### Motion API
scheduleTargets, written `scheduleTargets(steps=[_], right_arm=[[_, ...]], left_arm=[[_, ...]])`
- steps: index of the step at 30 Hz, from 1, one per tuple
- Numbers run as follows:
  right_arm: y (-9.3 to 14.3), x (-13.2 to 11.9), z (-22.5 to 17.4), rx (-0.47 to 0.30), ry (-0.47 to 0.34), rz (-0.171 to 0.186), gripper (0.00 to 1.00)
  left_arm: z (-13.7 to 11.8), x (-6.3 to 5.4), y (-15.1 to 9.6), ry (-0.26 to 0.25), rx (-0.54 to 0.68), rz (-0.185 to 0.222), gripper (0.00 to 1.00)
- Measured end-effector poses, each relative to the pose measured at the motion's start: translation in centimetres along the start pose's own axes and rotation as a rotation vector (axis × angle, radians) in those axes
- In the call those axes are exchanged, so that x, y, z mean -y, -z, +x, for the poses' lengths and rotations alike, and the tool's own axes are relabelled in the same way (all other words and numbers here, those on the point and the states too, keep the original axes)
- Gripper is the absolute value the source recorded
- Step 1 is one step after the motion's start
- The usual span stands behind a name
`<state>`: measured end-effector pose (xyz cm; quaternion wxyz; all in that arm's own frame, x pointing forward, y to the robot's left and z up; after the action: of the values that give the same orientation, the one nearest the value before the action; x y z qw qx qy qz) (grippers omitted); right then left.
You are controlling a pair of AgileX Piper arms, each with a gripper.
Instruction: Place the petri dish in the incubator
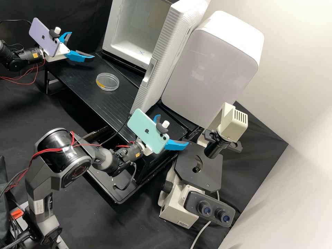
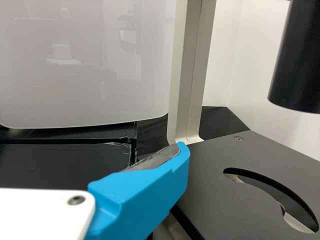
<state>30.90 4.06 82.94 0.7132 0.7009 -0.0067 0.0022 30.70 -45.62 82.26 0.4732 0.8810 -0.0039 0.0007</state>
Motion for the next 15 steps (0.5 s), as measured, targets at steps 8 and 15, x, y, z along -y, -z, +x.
scheduleTargets(steps=[8, 15], right_arm=[[0.00, 0.00, 0.00, 0.000, 0.000, 0.000, 1.00], [0.00, 0.00, 0.00, 0.000, 0.000, 0.000, 1.00]], left_arm=[[0.00, 0.00, 0.00, 0.000, 0.000, 0.000, 1.00], [-0.07, 0.16, -0.72, 0.006, 0.024, 0.000, 1.00]])
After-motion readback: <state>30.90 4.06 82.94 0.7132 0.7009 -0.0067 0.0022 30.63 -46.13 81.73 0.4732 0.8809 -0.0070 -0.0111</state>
